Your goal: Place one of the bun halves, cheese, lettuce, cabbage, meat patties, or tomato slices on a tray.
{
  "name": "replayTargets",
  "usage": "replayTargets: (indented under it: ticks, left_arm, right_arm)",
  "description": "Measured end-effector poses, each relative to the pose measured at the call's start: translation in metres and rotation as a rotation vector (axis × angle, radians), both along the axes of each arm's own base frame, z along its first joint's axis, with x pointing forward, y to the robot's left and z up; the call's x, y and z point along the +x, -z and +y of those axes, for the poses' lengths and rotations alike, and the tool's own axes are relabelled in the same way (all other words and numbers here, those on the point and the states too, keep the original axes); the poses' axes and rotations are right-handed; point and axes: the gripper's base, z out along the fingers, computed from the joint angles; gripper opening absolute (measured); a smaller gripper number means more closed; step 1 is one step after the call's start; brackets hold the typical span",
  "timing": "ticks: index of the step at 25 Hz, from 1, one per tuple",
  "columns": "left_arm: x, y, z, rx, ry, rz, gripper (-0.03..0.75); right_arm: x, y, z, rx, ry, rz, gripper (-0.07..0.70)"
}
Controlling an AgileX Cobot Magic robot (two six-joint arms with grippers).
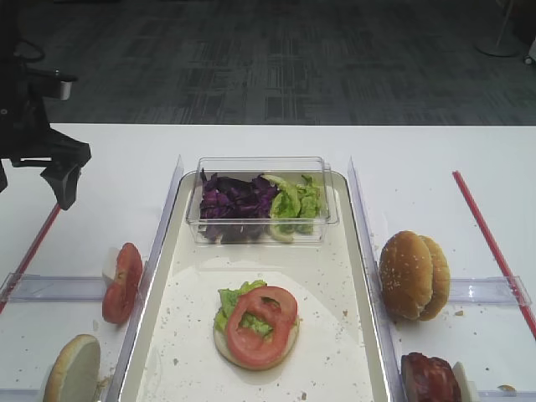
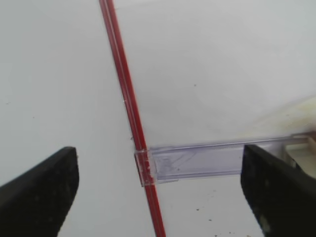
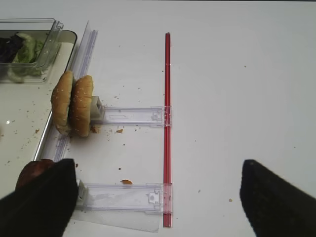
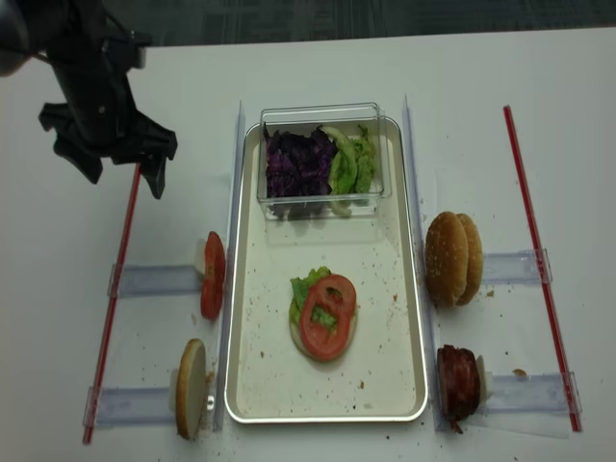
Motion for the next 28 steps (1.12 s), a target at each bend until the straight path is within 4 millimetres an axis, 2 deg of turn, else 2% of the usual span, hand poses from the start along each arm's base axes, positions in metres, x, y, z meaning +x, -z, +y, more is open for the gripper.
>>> replayTargets:
  ticks: [4,9,16,23,28]
  left_arm:
    - [0.000,0.000,0.009,0.002,-0.022,0.000,0.611]
    - [-0.001,-0.004,0.009,0.001,-0.024,-0.009,0.611]
    - [-0.014,-0.040,0.010,-0.005,-0.024,-0.103,0.611]
    - [-0.054,-0.076,0.013,-0.004,-0.024,-0.184,0.611]
    - [-0.093,-0.087,0.015,-0.009,-0.025,-0.206,0.611]
  right_arm:
    - [0.000,0.000,0.000,0.001,0.001,0.000,0.678]
    - [0.000,0.000,0.000,0.001,0.001,0.000,0.678]
    - [0.000,0.000,0.000,0.001,0.001,0.000,0.678]
    - [0.000,0.000,0.000,0.001,0.001,0.000,0.678]
    - [0.000,0.000,0.000,0.001,0.001,0.000,0.678]
